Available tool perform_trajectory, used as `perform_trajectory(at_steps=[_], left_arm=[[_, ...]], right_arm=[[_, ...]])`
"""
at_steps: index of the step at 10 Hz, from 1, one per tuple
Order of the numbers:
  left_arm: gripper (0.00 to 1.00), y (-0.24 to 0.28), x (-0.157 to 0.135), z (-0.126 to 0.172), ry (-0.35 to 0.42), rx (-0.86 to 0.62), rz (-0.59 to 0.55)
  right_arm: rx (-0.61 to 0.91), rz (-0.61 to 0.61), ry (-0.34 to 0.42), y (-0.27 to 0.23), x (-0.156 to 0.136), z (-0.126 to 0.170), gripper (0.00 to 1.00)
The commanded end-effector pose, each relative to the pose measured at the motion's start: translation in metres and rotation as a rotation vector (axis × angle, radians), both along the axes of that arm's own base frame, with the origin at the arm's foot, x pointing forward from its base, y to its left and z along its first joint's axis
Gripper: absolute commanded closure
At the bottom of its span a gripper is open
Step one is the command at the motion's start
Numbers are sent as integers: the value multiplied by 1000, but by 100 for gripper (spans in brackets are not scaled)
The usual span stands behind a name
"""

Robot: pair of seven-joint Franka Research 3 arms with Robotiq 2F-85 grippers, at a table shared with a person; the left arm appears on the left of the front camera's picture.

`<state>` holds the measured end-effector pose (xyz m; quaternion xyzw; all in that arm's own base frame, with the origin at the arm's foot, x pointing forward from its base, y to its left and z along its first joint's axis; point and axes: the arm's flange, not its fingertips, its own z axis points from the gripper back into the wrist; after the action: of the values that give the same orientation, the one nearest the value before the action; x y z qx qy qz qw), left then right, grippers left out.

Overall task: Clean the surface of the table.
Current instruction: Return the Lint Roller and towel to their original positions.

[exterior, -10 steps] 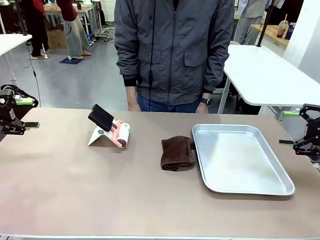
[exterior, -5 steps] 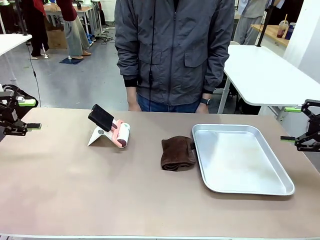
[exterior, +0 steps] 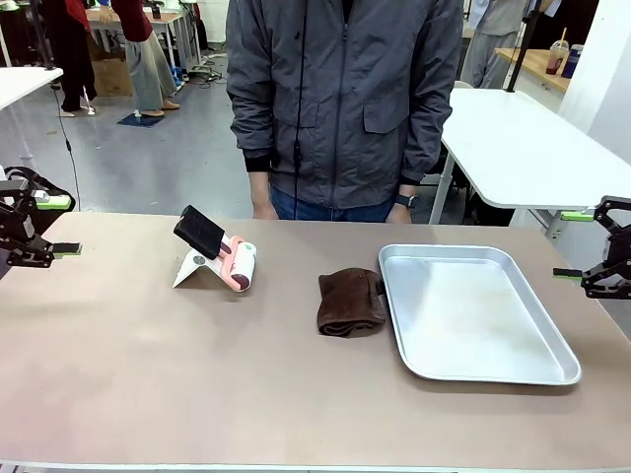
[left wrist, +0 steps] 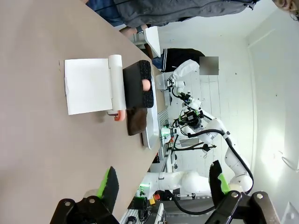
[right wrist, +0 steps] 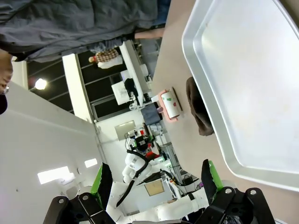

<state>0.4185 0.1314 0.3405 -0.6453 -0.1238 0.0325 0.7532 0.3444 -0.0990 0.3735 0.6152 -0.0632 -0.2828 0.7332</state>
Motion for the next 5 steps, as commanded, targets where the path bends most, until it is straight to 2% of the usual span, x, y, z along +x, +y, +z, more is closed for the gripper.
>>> perform_trajectory(at_steps=[1, 5], left_arm=[[0, -1, 0, 0, 0, 9, -5], [0, -1, 0, 0, 0, 9, -5]], right_arm=[[15, -1, 15, 0, -2, 5, 0], [15, -1, 15, 0, -2, 5, 0]])
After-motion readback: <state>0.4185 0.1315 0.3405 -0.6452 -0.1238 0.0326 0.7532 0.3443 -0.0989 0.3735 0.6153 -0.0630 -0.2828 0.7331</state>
